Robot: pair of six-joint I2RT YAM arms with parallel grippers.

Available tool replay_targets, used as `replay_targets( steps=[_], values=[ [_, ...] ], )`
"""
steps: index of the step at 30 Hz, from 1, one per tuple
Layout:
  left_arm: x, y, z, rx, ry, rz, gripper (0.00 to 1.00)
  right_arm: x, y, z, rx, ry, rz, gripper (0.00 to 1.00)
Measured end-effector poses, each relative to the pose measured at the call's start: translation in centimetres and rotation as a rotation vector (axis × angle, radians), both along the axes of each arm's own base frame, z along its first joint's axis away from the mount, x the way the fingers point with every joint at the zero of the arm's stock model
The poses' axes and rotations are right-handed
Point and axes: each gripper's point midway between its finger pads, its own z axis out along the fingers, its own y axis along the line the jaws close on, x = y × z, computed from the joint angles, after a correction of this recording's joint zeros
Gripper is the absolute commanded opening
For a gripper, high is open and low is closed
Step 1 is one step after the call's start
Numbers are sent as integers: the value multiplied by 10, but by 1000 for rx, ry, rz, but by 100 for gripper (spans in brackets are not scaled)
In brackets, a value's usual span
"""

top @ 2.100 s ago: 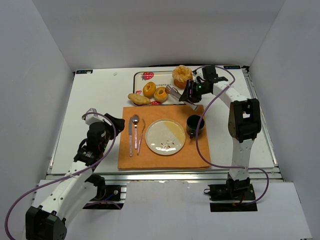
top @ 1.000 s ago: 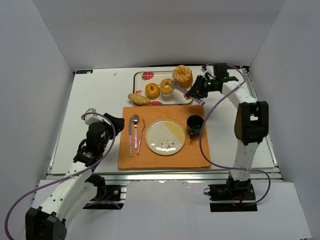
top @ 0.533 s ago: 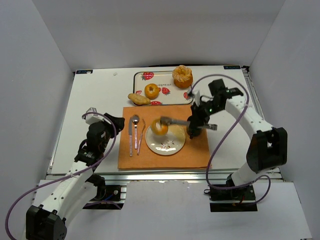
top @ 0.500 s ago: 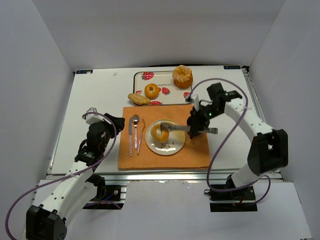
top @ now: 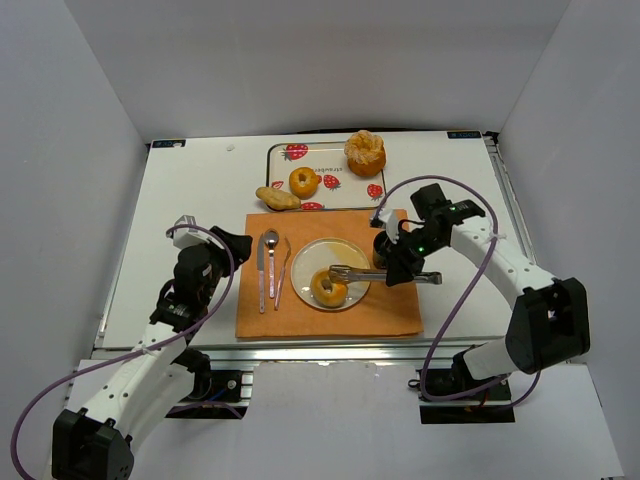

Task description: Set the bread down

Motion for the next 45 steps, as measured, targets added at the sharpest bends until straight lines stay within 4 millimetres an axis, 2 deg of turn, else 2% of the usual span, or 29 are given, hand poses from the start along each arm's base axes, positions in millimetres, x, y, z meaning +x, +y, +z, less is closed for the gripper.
replay_targets(
  steps=[5,14,16,18,19,20,21,23,24,25,27,29,30,31,32,34,37,38,40,41,43,44,45],
  values=[
    [0,0,1,-2,-3,-2,75,6,3,0,4,-2,-18,47],
    [-1,0,2,-4,-9,-2,75,29,14,27,54,-87,-28,48],
    [-1,0,2,-4,-8,-2,75,34,16,35,68,-106,-28,46],
    [-1,0,2,-4,-7,-2,71,39,18,43,85,-125,-33,37],
    [-1,0,1,-4,-5,-3,67,43,18,48,94,-139,-42,28],
    [-1,-1,1,-6,-3,-4,57,49,17,54,103,-156,-60,8],
    [0,-1,0,-8,-1,-6,35,56,15,60,111,-182,-86,0],
    [1,-4,0,-14,1,-12,9,80,1,76,133,-262,-192,0],
    [2,-5,0,-18,0,-16,0,95,-11,85,144,-313,-263,0],
    [2,-6,-1,-21,1,-23,0,111,-27,94,154,-375,-340,0],
    [4,-10,-2,-22,2,-40,0,138,-73,103,146,-494,-522,0],
    [5,-15,-4,-28,8,-64,9,155,-123,95,101,-578,-707,0],
    [6,-19,-5,-31,11,-81,20,160,-145,83,72,-601,-781,0],
    [7,-22,-6,-32,12,-98,40,160,-162,66,41,-594,-842,0],
    [8,-26,-9,-33,20,-119,49,159,-179,43,6,-567,-898,0],
    [8,-37,-18,-41,56,-174,63,151,-198,-2,-58,-480,-966,0],
    [7,-56,-35,-23,125,-259,67,134,-212,-54,-121,-378,-1014,0],
    [6,-63,-40,-8,148,-292,69,130,-213,-61,-125,-365,-1018,3],
    [1,-80,-45,34,172,-358,70,129,-215,-69,-127,-369,-1020,15],
    [-2,-90,-46,57,176,-396,71,132,-216,-68,-126,-383,-1018,29],
    [-8,-107,-45,100,171,-467,72,135,-217,-69,-126,-393,-1008,48],
    [-12,-116,-45,122,162,-502,73,135,-217,-73,-130,-385,-999,64],
    [-15,-123,-45,144,155,-530,73,134,-216,-78,-132,-369,-995,72]
  ],
)
